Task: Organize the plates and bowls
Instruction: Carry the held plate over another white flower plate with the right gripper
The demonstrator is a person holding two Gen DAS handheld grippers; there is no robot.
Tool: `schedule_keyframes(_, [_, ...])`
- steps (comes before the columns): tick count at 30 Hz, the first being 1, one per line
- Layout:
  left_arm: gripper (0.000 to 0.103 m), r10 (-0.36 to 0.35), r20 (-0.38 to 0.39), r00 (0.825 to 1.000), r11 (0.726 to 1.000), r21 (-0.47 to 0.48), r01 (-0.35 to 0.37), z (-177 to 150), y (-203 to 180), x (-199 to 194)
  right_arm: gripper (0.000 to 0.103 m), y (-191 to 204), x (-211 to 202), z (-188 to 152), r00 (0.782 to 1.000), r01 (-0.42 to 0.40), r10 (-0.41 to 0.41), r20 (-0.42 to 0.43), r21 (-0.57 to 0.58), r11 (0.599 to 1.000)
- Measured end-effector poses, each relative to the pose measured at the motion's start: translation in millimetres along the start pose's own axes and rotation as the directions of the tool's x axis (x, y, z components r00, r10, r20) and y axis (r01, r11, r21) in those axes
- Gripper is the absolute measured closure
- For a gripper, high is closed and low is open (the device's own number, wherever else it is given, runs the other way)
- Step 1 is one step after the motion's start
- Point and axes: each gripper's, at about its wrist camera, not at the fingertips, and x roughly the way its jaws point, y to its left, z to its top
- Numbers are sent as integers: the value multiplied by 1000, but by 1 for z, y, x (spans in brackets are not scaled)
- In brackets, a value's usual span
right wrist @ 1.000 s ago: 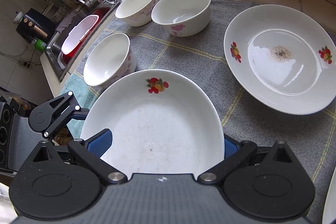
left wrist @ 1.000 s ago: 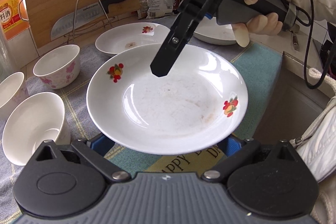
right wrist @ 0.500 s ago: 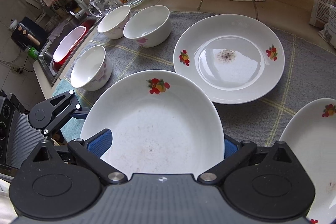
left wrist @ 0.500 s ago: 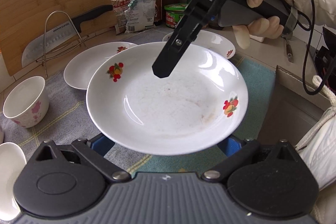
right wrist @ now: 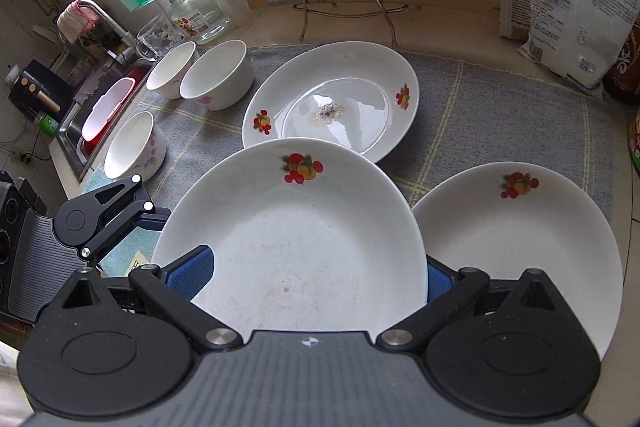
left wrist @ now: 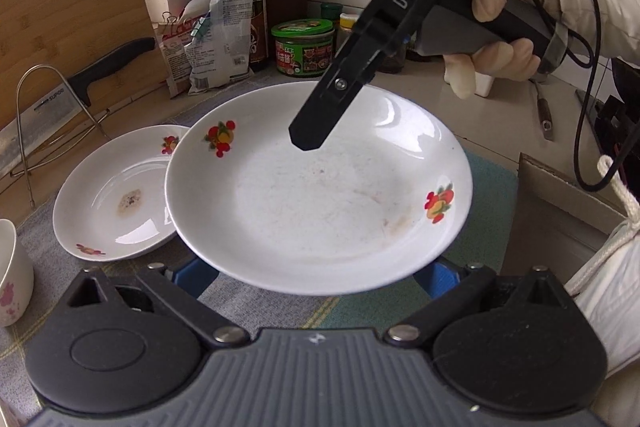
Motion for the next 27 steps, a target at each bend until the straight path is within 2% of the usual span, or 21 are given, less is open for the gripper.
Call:
schedule_keyframes(14, [2,-32,-25,999,999,11,32,31,-18,46,0,-58,-28,-17,1000,12,-13,24,45,999])
schedule_keyframes(27, [2,-52,-53,997,999,-2,52,41,-21,73,0,-92,-26,-24,1000,18,-19,14,77,997])
